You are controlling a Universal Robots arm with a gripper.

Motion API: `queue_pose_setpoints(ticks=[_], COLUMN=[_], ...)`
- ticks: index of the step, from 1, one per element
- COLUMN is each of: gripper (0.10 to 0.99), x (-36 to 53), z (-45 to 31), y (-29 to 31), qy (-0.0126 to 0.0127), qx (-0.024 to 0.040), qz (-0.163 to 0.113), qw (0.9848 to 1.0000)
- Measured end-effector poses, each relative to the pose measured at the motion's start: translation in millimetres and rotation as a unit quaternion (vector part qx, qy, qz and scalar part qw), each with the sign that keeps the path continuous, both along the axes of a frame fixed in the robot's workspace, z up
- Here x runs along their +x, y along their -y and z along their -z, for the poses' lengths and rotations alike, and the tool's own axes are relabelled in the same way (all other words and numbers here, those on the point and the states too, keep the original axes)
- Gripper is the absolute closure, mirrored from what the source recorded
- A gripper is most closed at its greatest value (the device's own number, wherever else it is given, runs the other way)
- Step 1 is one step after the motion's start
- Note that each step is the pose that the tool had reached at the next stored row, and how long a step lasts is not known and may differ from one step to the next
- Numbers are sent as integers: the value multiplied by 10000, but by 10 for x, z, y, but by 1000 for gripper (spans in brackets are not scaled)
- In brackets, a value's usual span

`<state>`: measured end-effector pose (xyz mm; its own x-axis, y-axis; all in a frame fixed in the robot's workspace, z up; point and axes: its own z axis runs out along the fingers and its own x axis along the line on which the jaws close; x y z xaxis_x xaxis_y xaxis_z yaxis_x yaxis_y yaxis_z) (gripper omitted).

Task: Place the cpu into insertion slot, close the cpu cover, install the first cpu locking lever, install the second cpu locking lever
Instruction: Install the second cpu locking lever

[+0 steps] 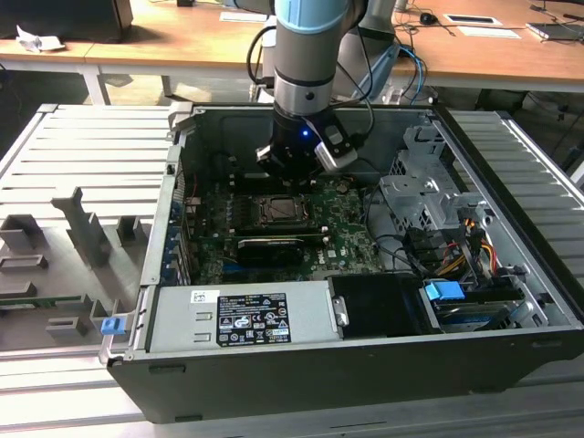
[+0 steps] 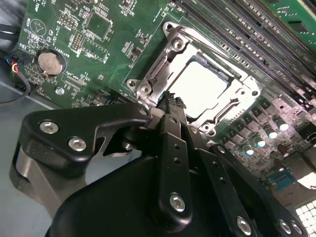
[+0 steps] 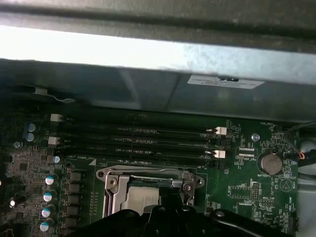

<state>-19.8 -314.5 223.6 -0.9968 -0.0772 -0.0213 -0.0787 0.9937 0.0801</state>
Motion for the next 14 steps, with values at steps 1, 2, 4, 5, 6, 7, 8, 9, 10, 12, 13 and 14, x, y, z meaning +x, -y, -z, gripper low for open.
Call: queue_pose_setpoints(ticks=[1, 2, 4, 5, 6, 7, 8, 9, 10, 12, 13, 14], gripper=[980, 980, 980, 980, 980, 980, 980, 980, 980, 980, 980, 980], x=[-1, 0, 0, 0, 0, 0, -1, -2, -3, -4, -4, -4], z=[-18, -45, -70, -69, -70, -70, -70, -70, -70, -70, -73, -94], y=[3, 4, 6, 8, 17, 26, 47, 69, 90, 121, 129, 140], qy=[-1, -2, -6, -6, -7, -7, -7, -6, -6, -6, -6, -6], qx=[-1, -1, 0, 1, 0, -1, -1, 0, 0, -1, -1, -1], qz=[1, 1, 0, 0, -1, 0, 0, 0, 1, 0, 0, 1], qw=[10000, 10000, 10000, 10000, 10000, 10000, 10000, 10000, 10000, 10000, 10000, 10000])
